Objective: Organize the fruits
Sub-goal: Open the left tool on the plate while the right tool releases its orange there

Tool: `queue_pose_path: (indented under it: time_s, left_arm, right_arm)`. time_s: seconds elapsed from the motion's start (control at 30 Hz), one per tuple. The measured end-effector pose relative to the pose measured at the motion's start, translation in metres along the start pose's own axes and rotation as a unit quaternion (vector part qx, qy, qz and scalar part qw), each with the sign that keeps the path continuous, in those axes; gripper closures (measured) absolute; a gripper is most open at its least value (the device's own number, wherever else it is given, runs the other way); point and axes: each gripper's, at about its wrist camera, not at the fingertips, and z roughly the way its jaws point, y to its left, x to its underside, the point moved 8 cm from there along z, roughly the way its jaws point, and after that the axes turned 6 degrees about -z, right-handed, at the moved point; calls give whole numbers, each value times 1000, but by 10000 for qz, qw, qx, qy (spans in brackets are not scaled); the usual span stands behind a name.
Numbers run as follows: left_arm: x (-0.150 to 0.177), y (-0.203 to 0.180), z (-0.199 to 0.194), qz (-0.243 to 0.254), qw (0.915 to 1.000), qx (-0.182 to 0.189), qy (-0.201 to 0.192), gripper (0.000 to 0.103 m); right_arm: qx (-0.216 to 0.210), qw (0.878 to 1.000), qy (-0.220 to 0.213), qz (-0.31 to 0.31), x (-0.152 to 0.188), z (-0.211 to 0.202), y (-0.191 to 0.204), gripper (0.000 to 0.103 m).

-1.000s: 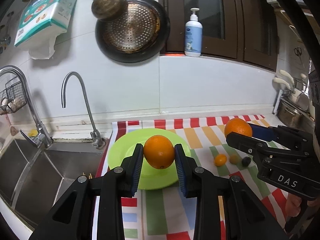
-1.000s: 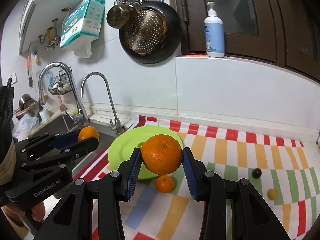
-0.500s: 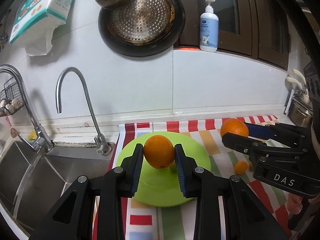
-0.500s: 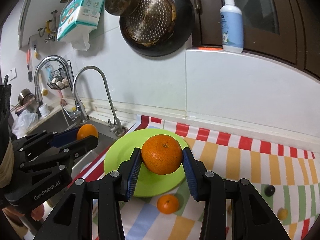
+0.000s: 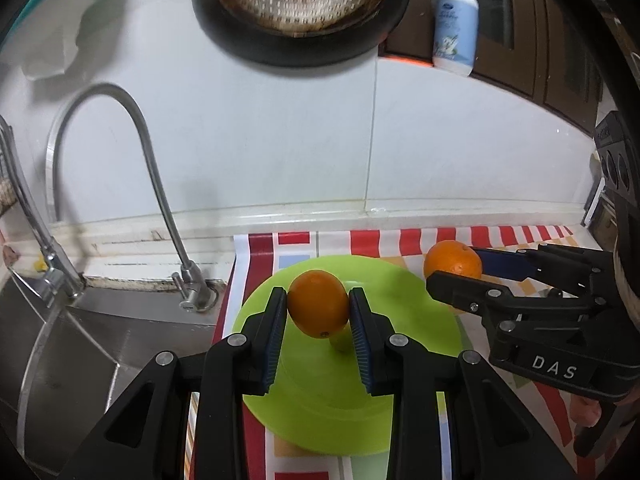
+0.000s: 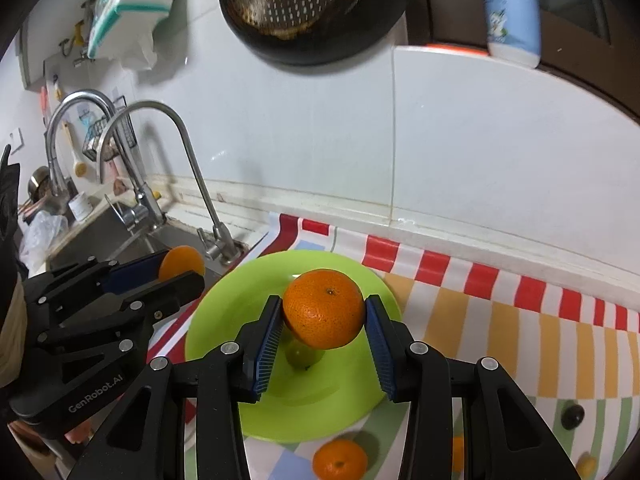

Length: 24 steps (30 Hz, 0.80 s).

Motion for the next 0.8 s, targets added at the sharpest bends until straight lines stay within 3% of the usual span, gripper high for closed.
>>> queue_pose_path:
  time_s: [0.5, 0.8]
  left_arm:
    - [5, 7, 77, 150, 9978, 44, 638, 72]
    - [4, 7, 74, 176, 9980, -67, 596, 62]
  right_arm:
    - [-220, 9958, 868, 199, 11, 74, -17, 60]
    - [-136, 9958, 871, 256, 13, 75, -22, 59]
